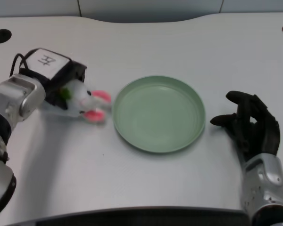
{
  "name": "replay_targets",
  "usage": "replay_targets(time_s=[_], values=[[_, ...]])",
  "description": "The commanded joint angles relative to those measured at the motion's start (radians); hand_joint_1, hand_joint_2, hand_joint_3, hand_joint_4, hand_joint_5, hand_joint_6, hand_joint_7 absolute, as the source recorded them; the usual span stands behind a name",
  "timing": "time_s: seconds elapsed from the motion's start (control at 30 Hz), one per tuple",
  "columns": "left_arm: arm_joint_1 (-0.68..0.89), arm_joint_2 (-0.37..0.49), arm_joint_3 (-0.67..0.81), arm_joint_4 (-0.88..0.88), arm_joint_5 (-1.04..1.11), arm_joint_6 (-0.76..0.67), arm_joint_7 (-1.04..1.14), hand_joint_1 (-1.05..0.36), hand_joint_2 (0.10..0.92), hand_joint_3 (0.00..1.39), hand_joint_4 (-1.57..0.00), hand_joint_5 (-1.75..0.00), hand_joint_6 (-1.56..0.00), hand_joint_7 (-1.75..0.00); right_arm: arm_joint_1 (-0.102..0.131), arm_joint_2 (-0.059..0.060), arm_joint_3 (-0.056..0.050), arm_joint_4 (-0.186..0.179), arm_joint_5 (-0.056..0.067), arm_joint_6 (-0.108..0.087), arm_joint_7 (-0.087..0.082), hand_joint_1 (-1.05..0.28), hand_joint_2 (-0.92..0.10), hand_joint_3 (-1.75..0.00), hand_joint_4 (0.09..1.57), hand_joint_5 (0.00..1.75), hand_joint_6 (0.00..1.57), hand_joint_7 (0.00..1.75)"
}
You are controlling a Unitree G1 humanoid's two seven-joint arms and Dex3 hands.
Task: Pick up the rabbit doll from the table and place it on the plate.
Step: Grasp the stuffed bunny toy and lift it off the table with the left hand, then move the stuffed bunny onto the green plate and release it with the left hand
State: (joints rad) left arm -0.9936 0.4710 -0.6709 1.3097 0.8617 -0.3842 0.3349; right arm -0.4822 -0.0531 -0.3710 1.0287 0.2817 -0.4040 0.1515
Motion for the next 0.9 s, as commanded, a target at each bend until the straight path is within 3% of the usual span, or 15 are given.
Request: replay_targets(time_s=[0.03, 0.17, 0.33, 0.57, 0.77, 0.9], values=[[-0.015, 0.004, 0.125, -0.047, -0.132, 0.007, -0.060, -0.15, 0.881, 0.05, -0.87, -1.75, -0.65, -1.73, -0.009, 0.001, 0.001, 0.007, 0.002, 0.012, -0.015, -0.41, -0.92, -0.45, 0.81, 1.35, 0.73, 1.07], [-0.022, 0.005, 0.202, -0.100, -0.214, 0.032, -0.165, -0.11, 0.914, 0.08, -0.82, -1.75, -0.62, -1.75, -0.009, 0.002, 0.002, 0.006, 0.004, 0.014, -0.013, -0.42, -0.92, -0.45, 0.80, 1.34, 0.71, 1.07], [-0.043, 0.010, 0.245, -0.177, -0.250, 0.008, -0.225, -0.09, 0.865, 0.08, -0.81, -1.75, -0.59, -1.75, -0.013, -0.003, 0.014, 0.021, -0.012, 0.006, -0.022, -0.42, -0.92, -0.46, 0.78, 1.35, 0.70, 1.08], [-0.076, -0.074, 0.209, -0.219, -0.203, 0.012, -0.223, -0.12, 0.865, 0.07, -0.84, -1.75, -0.61, -1.75, -0.012, 0.007, 0.010, 0.016, 0.004, -0.002, 0.000, -0.42, -0.92, -0.46, 0.78, 1.36, 0.70, 1.10], [-0.102, -0.181, 0.174, -0.187, -0.176, -0.003, -0.199, -0.13, 0.856, 0.06, -0.86, -1.75, -0.64, -1.75, -0.005, 0.016, 0.010, 0.002, 0.006, 0.011, -0.013, -0.42, -0.92, -0.45, 0.78, 1.36, 0.71, 1.09], [-0.120, -0.249, 0.146, -0.158, -0.156, 0.023, -0.208, -0.16, 0.887, 0.08, -0.88, -1.75, -0.66, -1.75, -0.001, 0.016, 0.013, 0.003, 0.001, 0.002, -0.011, -0.41, -0.92, -0.45, 0.78, 1.35, 0.71, 1.09]])
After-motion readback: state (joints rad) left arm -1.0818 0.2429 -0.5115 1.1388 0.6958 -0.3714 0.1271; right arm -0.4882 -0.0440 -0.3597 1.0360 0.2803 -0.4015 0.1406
